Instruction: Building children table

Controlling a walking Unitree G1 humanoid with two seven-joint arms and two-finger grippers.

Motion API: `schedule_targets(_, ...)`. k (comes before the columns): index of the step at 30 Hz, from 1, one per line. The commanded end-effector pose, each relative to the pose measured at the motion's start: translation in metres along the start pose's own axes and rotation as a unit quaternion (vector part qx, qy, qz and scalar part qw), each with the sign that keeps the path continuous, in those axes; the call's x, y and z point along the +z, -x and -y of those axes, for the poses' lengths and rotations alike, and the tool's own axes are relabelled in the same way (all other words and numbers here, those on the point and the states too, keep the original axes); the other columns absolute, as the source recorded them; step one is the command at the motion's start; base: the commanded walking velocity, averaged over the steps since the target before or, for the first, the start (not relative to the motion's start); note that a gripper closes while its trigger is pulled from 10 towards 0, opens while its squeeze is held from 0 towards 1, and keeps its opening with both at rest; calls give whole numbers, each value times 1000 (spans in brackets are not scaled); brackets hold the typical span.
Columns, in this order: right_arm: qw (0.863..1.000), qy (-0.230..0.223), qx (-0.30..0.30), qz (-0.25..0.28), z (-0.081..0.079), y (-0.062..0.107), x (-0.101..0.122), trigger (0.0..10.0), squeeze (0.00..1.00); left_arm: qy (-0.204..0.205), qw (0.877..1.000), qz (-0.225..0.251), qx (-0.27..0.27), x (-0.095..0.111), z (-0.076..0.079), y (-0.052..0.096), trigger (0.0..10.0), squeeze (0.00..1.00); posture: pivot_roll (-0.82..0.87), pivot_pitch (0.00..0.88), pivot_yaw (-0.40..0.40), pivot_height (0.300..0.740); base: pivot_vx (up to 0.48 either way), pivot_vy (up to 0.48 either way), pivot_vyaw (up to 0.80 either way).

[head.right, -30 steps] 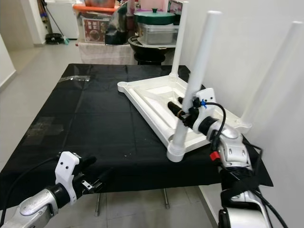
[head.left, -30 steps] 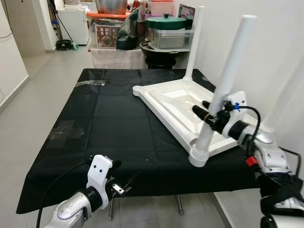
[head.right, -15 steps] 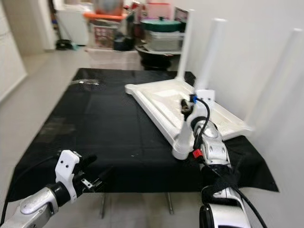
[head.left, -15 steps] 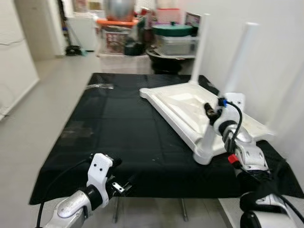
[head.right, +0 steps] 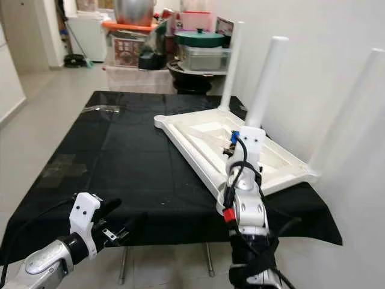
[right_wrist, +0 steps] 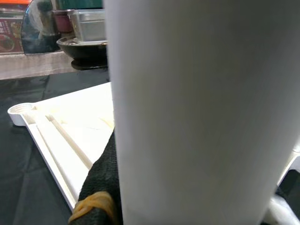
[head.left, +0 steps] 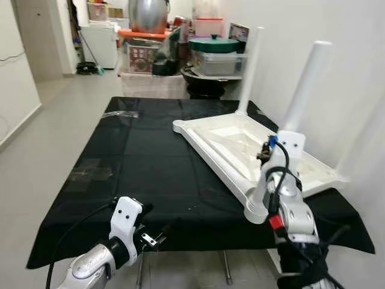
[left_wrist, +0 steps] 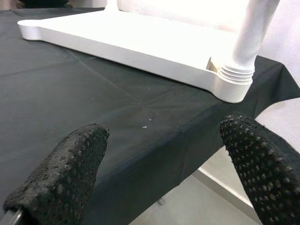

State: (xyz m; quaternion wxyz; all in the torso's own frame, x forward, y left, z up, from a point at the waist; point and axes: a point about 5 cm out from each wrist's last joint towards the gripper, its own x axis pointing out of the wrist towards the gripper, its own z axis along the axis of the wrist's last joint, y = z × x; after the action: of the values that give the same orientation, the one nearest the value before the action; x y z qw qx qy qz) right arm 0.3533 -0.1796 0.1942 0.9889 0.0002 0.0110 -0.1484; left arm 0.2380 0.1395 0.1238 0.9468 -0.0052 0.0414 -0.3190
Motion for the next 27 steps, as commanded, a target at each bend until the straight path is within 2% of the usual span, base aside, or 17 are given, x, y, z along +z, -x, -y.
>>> schedule_targets(1, 1000, -6, -2, -5, 23, -10, -8, 10000, 1000, 0, 1000, -7, 2, -3, 1, -1, 10000, 0, 61, 0, -72, 740, 0, 0, 0)
schedule_targets(5, 999, -32, 24, 26, 33, -13, 7, 10000, 1000, 1, 1000, -7, 2, -3, 1, 0, 10000, 0, 65, 0, -72, 740, 0, 0, 0)
schedule_targets(6, 997, -35, 51, 38, 34, -14, 14, 10000, 761, 1, 1000, -7, 1, -3, 1, 1, 10000, 0, 65, 0, -72, 740, 0, 0, 0)
schedule_targets(8, 996, -35, 69, 44, 34, -14, 18, 10000, 761, 1, 1000, -7, 1, -3, 1, 1, 10000, 0, 65, 0, -72, 740, 0, 0, 0)
schedule_targets(9, 995, -34, 77, 47, 34, -14, 20, 10000, 0, 1, 1000, -7, 1, -3, 1, 1, 10000, 0, 65, 0, -72, 740, 0, 0, 0)
schedule_targets(10, 985, -10, 156, 69, 40, -14, 27, 10000, 0, 1, 1000, -7, 1, -2, 0, 2, 10000, 0, 80, 0, -78, 740, 0, 0, 0)
schedule_targets(12, 985, -10, 156, 69, 40, -14, 27, 10000, 0, 1, 1000, -7, 1, -2, 0, 2, 10000, 0, 80, 0, -78, 740, 0, 0, 0)
schedule_targets(13, 970, 19, 227, 79, 50, -12, 31, 10000, 0, 0, 1000, -7, 2, -2, -1, 3, 10000, 0, 77, 0, -76, 740, 0, 0, 0)
schedule_targets(14, 970, 19, 227, 79, 50, -12, 31, 10000, 0, 0, 1000, -7, 2, -2, -1, 3, 10000, 0, 77, 0, -76, 740, 0, 0, 0)
schedule_targets(15, 948, 51, 305, 76, 58, -11, 34, 10000, 0, -1, 1000, -8, 2, -2, -2, 4, 10000, 0, 69, 0, -71, 740, 0, 0, 0)
schedule_targets(16, 948, 51, 305, 76, 58, -11, 34, 10000, 0, -1, 1000, -8, 2, -2, -2, 4, 10000, 0, 69, 0, -71, 740, 0, 0, 0)
schedule_targets(17, 921, 67, 378, 63, 63, -8, 34, 10000, 0, -2, 1000, -8, 2, -2, -2, 4, 10000, 0, 70, 0, -70, 740, 0, 0, 0)
schedule_targets(18, 901, 81, 422, 50, 63, -7, 33, 10000, 0, -3, 1000, -7, 1, -2, -2, 3, 10000, 0, 78, 0, -69, 740, 0, 0, 0)
schedule_targets(20, 879, 89, 467, 41, 58, -5, 32, 10000, 0, -4, 1000, -6, -2, 0, -1, 1, 10000, 0, 78, 0, -69, 740, 0, 0, 0)
schedule_targets(25, 871, 86, 481, 43, 47, -7, 32, 9765, 0, -5, 1000, -6, -2, 0, -2, 1, 10000, 0, 83, 0, -69, 740, 0, 0, 0)
schedule_targets(26, 874, 81, 477, 41, 42, -10, 30, 3922, 0, -6, 1000, -7, -2, 0, -3, 2, 10000, 0, 88, 0, -72, 740, 0, 0, 0)
schedule_targets(27, 874, 81, 477, 41, 42, -10, 30, 3922, 0, -6, 1000, -7, -2, 0, -3, 2, 10000, 0, 88, 0, -72, 740, 0, 0, 0)
